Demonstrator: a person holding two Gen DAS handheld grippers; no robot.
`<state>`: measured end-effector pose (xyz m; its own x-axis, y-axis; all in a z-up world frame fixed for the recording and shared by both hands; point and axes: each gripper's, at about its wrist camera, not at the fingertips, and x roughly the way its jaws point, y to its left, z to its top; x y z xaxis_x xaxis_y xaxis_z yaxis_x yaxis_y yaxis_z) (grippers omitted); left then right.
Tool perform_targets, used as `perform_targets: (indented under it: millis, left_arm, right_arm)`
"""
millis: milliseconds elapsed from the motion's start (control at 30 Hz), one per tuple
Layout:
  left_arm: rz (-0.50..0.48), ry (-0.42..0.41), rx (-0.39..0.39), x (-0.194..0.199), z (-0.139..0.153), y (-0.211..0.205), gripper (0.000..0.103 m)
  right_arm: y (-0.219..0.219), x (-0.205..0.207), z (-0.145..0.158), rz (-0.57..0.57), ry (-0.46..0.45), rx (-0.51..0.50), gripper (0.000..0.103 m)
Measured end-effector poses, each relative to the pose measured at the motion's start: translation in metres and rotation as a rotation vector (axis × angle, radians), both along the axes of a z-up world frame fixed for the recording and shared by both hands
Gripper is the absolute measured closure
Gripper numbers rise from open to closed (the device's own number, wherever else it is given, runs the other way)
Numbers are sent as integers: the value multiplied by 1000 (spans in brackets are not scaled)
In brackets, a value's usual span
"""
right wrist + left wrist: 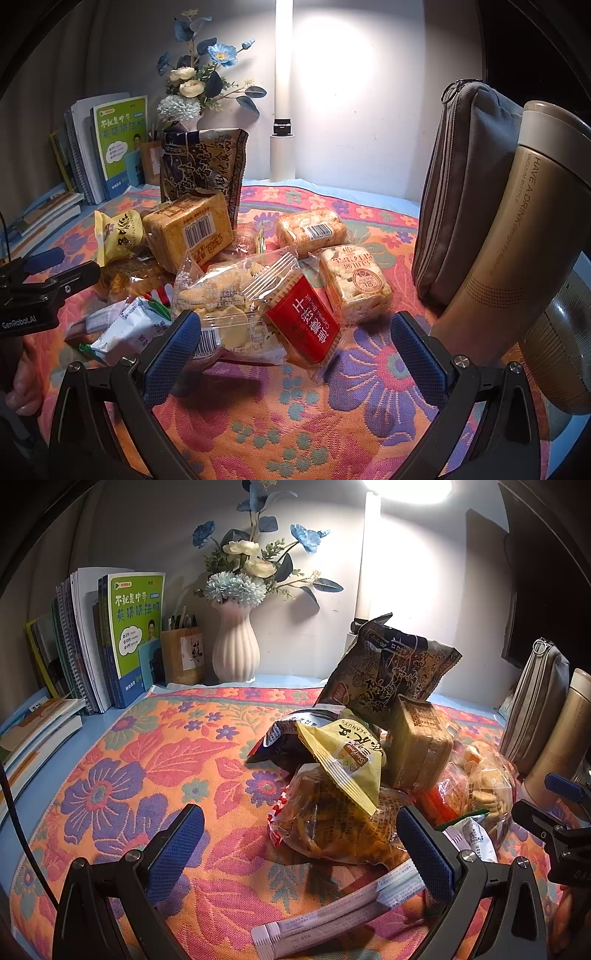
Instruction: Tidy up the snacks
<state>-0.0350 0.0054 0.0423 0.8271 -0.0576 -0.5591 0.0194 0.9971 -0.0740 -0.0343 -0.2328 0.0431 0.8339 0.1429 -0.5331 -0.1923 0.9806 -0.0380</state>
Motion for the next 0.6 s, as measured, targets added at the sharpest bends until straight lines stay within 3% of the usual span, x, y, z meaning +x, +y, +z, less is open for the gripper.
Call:
perform_targets:
  millis: [233, 333, 533, 600]
  left_arm:
    - [-10, 20, 5, 2, 0, -2, 0]
    - [-38, 51, -6, 2, 7, -4, 0]
    - [-140, 43, 12, 2, 57, -26, 1]
    - [-173, 51, 30, 9, 67, -37, 11]
  right_arm:
    - [-13, -11, 5, -68, -27, 27, 0]
    - [-19, -23, 4, -49, 17, 68, 0]
    - [-44, -21, 3, -13, 160, 325, 0]
    - [-51, -15, 1, -32, 206, 387, 0]
